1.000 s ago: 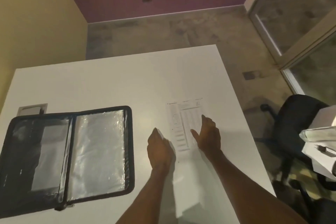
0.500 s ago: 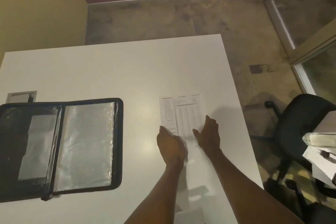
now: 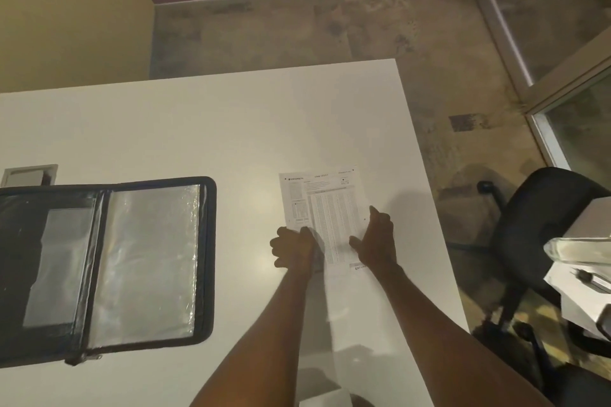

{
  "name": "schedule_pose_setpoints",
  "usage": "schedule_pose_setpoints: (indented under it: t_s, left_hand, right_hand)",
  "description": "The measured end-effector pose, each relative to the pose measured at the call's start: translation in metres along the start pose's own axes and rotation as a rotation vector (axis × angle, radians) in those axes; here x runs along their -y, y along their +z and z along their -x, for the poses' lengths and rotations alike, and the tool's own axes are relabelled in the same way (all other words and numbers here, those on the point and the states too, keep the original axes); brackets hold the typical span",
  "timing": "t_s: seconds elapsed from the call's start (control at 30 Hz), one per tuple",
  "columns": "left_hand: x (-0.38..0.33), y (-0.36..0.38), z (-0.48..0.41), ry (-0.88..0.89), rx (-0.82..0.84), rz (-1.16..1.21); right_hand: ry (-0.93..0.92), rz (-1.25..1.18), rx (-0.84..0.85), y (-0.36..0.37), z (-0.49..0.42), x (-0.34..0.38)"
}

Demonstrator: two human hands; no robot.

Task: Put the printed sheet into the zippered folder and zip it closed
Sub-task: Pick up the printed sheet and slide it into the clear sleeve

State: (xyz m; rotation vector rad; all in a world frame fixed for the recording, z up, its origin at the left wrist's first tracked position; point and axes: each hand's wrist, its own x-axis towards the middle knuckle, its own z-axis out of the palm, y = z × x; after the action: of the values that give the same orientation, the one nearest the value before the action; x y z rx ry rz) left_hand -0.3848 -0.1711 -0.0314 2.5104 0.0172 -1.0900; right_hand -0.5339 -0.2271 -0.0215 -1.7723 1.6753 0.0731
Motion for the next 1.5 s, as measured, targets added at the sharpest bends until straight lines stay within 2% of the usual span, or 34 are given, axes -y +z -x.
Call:
schedule_pose_setpoints:
  t_s: [0.13, 0.27, 0.4, 0.5, 0.57, 0.67, 0.77, 0.93, 1.07, 1.13, 1.3, 1.37, 1.5]
  left_hand:
    - [0.013, -0.009, -0.004, 0.130, 0.088, 0.209]
    - [0.023, -0.027, -0.009, 0.207, 0.141, 0.246]
    - [0.030, -0.050, -0.013, 0.210, 0.349, 0.377]
    - [0.036, -0.070, -0.019, 0.225, 0.533, 0.506]
    - [0.040, -0.085, -0.025, 0.241, 0.605, 0.507]
    - [0.047, -0.106, -0.035, 0.286, 0.698, 0.505]
    - [0.046, -0.126, -0.034, 0.332, 0.770, 0.506]
    - [0.028, -0.153, -0.019, 0.387, 0.823, 0.483]
    - [0.007, -0.161, -0.007, 0.437, 0.982, 0.568]
    - [-0.001, -0.161, 0.001, 0.505, 0.959, 0.535]
    - [-0.007, -0.153, 0.016, 0.702, 0.712, 0.445]
    - [-0.003, -0.147, 0.020, 0.747, 0.640, 0.446]
    - [0.011, -0.134, 0.018, 0.761, 0.555, 0.411]
  right_hand:
    - [-0.015, 0.014, 0.013, 0.000, 0.001, -0.003]
    - [-0.041, 0.028, 0.020, -0.001, 0.003, -0.005]
    - [-0.046, -0.084, 0.033, -0.006, 0.002, -0.010]
    - [0.036, -0.290, 0.046, -0.017, -0.002, -0.012]
    - [0.083, -0.529, 0.098, -0.026, 0.000, -0.010]
    - [0.075, -0.901, 0.325, -0.040, 0.004, -0.003]
    - [0.048, -1.122, 0.569, -0.052, 0.011, 0.007]
    - [-0.052, -1.070, 0.593, -0.069, 0.027, 0.022]
    - [-0.194, -0.943, 0.529, -0.080, 0.044, 0.037]
    - [-0.247, -0.862, 0.403, -0.081, 0.051, 0.046]
    - [-0.225, -0.854, 0.076, -0.070, 0.059, 0.050]
    - [-0.210, -0.872, 0.029, -0.064, 0.061, 0.046]
    - [-0.168, -0.922, 0.048, -0.051, 0.067, 0.037]
